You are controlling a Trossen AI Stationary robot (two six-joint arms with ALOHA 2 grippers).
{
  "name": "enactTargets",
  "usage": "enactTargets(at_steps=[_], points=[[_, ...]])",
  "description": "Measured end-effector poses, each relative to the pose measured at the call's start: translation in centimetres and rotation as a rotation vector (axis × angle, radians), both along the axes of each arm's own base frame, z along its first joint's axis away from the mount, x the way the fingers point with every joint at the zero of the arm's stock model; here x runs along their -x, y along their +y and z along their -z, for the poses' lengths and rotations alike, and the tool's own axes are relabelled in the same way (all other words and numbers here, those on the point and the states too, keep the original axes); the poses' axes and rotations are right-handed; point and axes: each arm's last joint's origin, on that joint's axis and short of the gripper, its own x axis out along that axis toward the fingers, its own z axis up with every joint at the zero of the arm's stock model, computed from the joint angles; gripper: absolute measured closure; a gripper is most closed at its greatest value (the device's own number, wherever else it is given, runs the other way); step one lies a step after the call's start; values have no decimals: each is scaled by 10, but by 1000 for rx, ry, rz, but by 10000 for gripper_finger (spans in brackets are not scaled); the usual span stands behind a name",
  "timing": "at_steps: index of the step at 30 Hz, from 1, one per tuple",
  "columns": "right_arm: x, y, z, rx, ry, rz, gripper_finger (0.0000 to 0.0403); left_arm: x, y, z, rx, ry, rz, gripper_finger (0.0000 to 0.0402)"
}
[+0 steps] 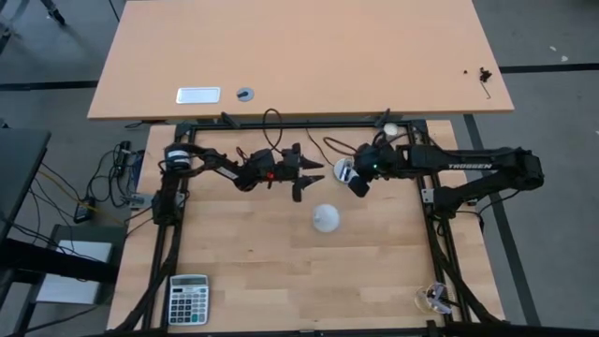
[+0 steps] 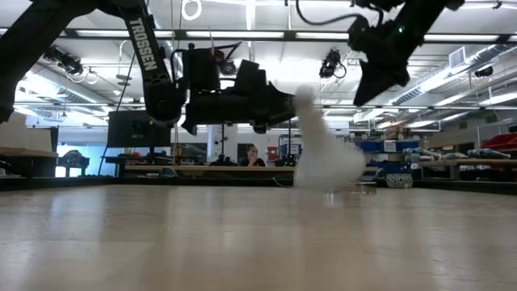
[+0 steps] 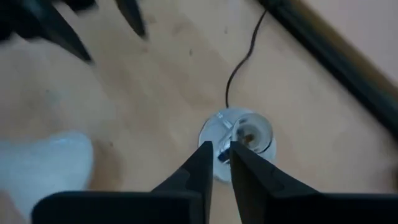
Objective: Screw lightbulb
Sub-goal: Insert the lightbulb into the silver lamp socket
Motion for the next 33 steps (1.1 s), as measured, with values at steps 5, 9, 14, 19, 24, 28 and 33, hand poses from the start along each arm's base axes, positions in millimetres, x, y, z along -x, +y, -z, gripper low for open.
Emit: enactTargets(at_steps=[5,9,14,19,24,28,33], points=[[4,-4,29,4,-28,95,392,19,-7,-10,-11,-7,25,259],[8,-12,50,-11,-92,183,391,37,-12,-14,-9,2,32,290],[18,-21,75,-14,-129,269,394,54,-17,-15,-3,13,32,331],[26,-26,91,7,-157,331,397,66,-21,-10,8,38,30,373],[26,-30,96,-23,-232,268,395,75,-23,0,35,83,19,398],[24,-29,96,-70,-261,205,395,81,-25,6,58,107,7,397],[18,-26,93,-96,-310,104,395,85,-26,11,66,127,-10,397]])
